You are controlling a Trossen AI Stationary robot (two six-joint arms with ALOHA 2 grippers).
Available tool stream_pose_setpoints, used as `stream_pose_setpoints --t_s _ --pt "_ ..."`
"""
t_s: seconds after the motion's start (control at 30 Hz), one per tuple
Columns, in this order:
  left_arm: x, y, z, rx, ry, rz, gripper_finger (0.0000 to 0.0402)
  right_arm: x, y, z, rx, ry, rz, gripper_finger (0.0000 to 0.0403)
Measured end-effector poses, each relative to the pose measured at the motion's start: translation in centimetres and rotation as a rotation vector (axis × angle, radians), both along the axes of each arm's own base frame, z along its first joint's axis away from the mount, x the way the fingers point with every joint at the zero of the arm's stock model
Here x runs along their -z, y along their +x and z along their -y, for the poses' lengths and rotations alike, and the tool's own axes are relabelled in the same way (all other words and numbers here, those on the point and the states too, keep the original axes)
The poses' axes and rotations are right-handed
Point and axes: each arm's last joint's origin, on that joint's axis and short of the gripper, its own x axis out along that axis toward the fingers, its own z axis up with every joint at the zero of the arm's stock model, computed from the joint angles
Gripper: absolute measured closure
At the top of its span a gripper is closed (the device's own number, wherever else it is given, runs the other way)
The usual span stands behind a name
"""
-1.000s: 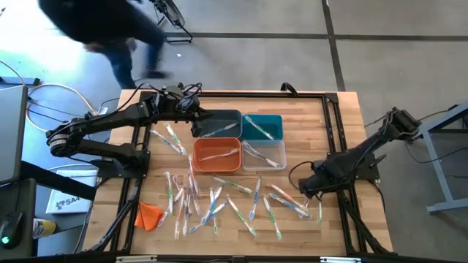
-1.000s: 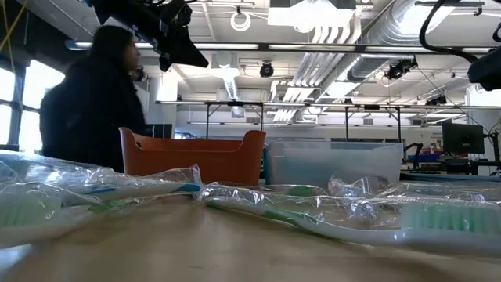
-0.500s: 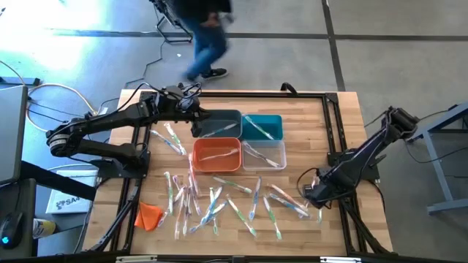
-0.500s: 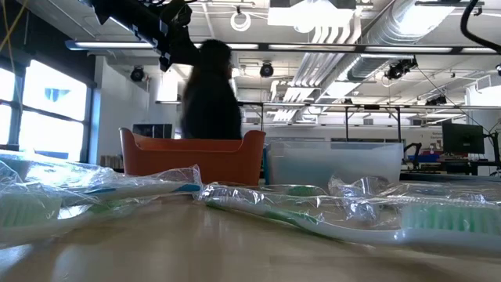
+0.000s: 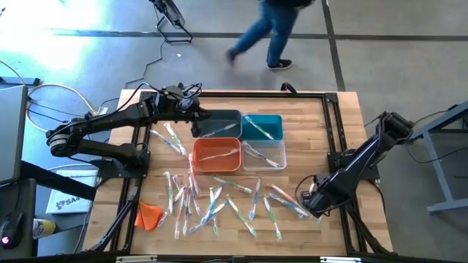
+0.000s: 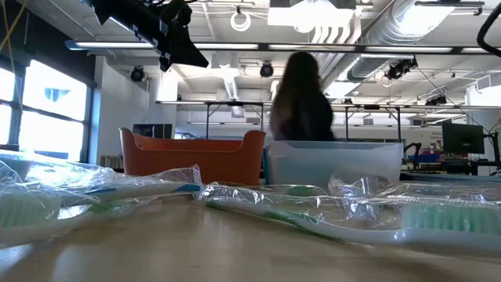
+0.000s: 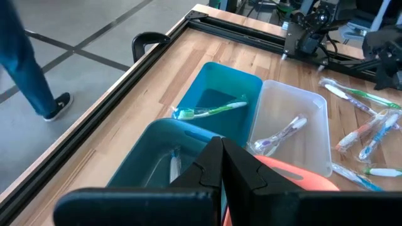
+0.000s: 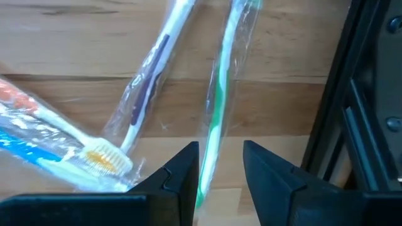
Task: Pick & Place Toothbrushes
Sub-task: Put the green toothbrush into the right blue bin
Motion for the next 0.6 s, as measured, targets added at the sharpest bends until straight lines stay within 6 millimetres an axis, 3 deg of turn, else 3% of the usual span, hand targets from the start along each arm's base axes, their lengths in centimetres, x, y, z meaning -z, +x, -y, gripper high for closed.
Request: stream_pose_setpoints --t_s 0.6 --pt "0.0 0.0 0.0 0.0 0.0 0.0 0.0401 1.3 0.1 -0.2 -0.012 -0.04 0.009 0.0286"
